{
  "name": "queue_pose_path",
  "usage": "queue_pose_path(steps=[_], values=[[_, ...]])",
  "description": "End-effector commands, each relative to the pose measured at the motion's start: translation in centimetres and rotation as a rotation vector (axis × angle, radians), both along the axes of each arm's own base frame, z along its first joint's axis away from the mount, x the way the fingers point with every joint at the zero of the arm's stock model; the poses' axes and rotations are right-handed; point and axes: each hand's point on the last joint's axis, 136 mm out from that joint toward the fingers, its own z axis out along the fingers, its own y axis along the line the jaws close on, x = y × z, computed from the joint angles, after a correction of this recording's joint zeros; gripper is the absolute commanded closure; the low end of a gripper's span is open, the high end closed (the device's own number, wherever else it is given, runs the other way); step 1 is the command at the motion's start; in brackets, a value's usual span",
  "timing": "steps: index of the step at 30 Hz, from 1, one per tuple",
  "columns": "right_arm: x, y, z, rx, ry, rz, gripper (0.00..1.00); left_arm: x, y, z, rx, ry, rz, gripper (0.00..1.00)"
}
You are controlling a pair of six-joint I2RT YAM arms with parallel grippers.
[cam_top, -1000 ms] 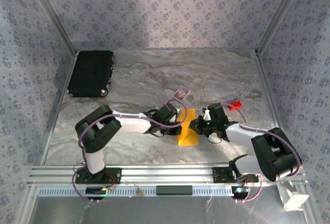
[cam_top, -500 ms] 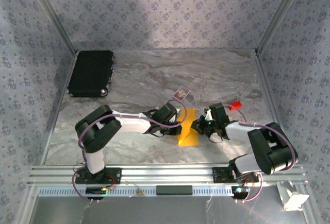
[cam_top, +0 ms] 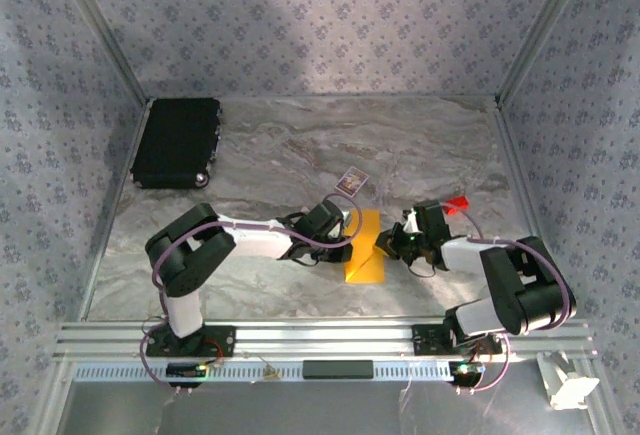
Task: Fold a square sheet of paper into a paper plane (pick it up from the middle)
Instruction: Fold the triangle a second time at the center of the table.
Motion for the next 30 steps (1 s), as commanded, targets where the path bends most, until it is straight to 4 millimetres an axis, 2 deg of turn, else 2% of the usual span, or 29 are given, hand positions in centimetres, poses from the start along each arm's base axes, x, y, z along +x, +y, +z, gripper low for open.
queue_pose_path(steps=[1, 8, 13, 15, 23, 30], values=[[-1.2, -2.2, -2.0, -0.065, 0.067, -0.072, 0.99, -0.9, 2.3, -2.0, 0.091, 0.04, 0.012, 1.0], [0.2, -3.2, 0.3, -0.074, -0.009, -0.103, 0.98, -0.9, 2.4, -2.1, 0.093, 0.041, 0.012, 1.0], [0.5, -1.7, 3.5, -0.006, -0.103, -0.05, 0.96, -0.9, 2.4, -2.0, 0.093, 0.039, 0.011, 1.0], [0.0, -0.9, 4.1, 0.001, -0.115, -0.028, 0.96, -0.9, 2.3, -2.0, 0.093, 0.04, 0.011, 1.0], [-1.7, 3.3, 4.0, 0.058, -0.103, 0.081, 0.95, -0.8, 2.2, -2.0, 0.092, 0.04, 0.01, 1.0], [-1.9, 4.6, 2.6, 0.069, -0.069, 0.115, 0.96, -0.8, 2.2, -2.1, 0.092, 0.04, 0.01, 1.0]])
